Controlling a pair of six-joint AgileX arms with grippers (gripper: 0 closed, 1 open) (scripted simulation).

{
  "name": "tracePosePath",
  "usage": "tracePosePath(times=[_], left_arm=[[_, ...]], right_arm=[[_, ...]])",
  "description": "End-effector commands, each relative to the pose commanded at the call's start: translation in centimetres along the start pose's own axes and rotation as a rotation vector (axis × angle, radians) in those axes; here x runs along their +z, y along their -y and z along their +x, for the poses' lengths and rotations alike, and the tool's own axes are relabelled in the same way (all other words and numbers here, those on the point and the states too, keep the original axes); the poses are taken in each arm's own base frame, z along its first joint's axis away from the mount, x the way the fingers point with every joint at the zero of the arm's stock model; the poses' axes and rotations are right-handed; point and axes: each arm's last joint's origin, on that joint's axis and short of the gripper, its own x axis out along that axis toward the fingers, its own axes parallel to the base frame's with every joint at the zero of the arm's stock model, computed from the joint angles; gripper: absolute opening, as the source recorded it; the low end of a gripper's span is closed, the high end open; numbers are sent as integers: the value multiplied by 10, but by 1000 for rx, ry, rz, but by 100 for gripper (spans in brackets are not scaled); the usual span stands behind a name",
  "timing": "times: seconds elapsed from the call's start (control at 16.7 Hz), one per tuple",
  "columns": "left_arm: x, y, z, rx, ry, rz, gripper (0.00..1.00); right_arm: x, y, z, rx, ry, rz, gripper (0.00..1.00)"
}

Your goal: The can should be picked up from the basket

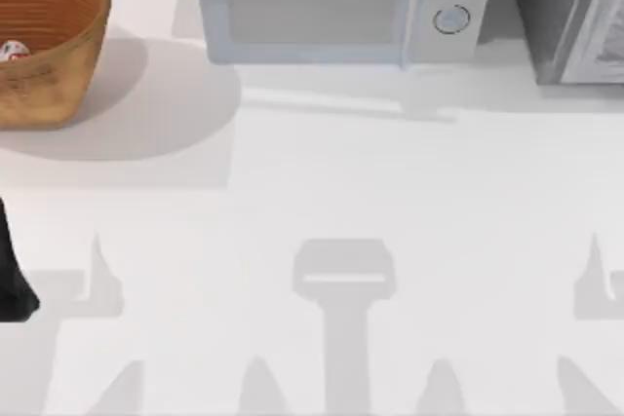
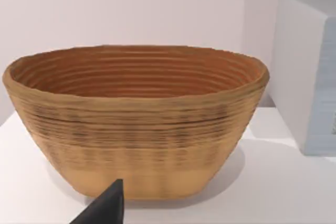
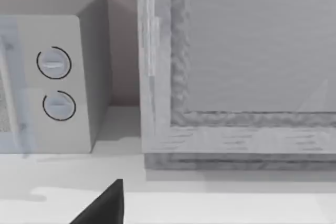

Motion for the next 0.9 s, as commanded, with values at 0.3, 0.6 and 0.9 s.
tracePosePath(times=[0.3, 0.6, 0.9], left_arm=[[3, -1, 1, 12, -56, -1, 100], [39, -5, 13, 41, -240, 0, 100], [103, -11, 53, 56, -447, 4, 100]], right_arm=[[0, 0, 0, 0, 0, 0, 100], [0, 0, 0, 0, 0, 0, 100], [0, 0, 0, 0, 0, 0, 100]])
